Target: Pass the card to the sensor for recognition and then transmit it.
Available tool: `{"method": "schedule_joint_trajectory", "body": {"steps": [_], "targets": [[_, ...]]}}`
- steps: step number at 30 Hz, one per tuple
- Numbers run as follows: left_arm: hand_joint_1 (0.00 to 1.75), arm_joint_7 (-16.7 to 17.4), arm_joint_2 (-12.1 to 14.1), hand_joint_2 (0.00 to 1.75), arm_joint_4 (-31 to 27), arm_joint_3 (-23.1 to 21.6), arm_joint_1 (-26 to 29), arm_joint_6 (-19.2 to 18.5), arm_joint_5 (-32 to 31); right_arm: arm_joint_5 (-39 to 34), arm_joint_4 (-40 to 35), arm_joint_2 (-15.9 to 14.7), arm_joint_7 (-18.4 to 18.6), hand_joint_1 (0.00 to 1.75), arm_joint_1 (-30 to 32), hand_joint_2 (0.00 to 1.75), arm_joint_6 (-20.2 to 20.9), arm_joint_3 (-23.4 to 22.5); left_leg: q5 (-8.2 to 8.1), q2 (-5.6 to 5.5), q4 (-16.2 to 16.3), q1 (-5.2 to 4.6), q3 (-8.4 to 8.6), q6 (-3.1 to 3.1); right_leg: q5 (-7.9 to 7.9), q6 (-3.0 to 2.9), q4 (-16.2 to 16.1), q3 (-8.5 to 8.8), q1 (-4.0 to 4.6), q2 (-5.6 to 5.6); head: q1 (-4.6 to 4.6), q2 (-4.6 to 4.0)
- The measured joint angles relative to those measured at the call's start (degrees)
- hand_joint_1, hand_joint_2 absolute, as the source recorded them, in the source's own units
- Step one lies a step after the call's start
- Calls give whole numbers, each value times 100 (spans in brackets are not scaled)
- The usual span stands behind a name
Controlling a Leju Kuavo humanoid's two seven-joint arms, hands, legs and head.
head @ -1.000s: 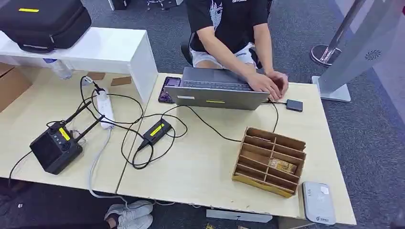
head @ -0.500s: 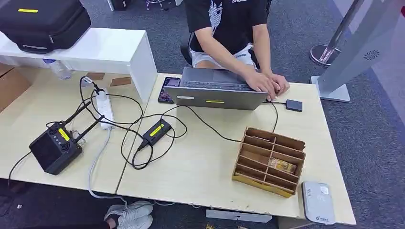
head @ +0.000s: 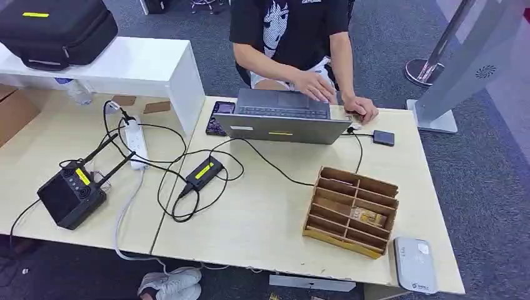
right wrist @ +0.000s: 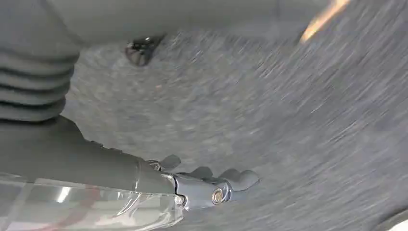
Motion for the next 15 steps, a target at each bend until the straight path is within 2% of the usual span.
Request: {"method": "schedule_joint_trajectory", "body": {"steps": [2, 3, 6, 8, 11, 13, 15], "targets": [[0, 0, -4, 175, 0, 28, 0, 33, 24, 226, 22, 280, 257, 0, -68, 175, -735, -28, 0, 1, 0, 1, 1, -1, -1, -2, 1, 0, 2, 1, 4, 0], [0, 2, -4, 175, 0, 41, 2, 44, 37, 273, 28, 379, 368, 0, -94, 175, -959, -30, 0, 1, -1, 2, 2, -1, -3, -6, 1, 2, 3, 1, 0, 0], [0, 24, -7, 175, 0, 92, 7, 44, 55, 43, 42, 684, 741, 0, -192, 175, -1091, -208, 0, 1, -2, 3, 2, -1, -3, -6, 2, 4, 4, 1, 4, 0], [0, 70, -7, 175, 0, 98, 14, 37, 55, -211, 46, 813, 631, 0, -238, 175, -1054, -308, 1, 0, -2, -1, 2, -1, -3, -6, 1, 4, -3, 0, -2, 0], [0, 166, -4, 175, 0, 127, 20, 6, 37, -606, 28, 878, 110, 0, -325, 175, -953, -676, 1, 1, -2, -4, 1, 0, -2, -5, 0, 6, -5, 0, 4, 0], [0, 201, -2, 175, 0, 129, 30, 4, 22, -559, 20, 887, -77, 0, -379, 175, -945, -847, 0, 1, -1, -7, 1, 0, -2, -5, -1, 7, -7, 0, 4, 0], [0, 203, -4, 175, 0, 131, 41, -26, 24, -168, 20, 898, -158, 0, -418, 175, -1058, -844, 0, 0, -1, -10, 1, 0, -2, -4, -2, 8, -10, 0, 2, 0]]}}
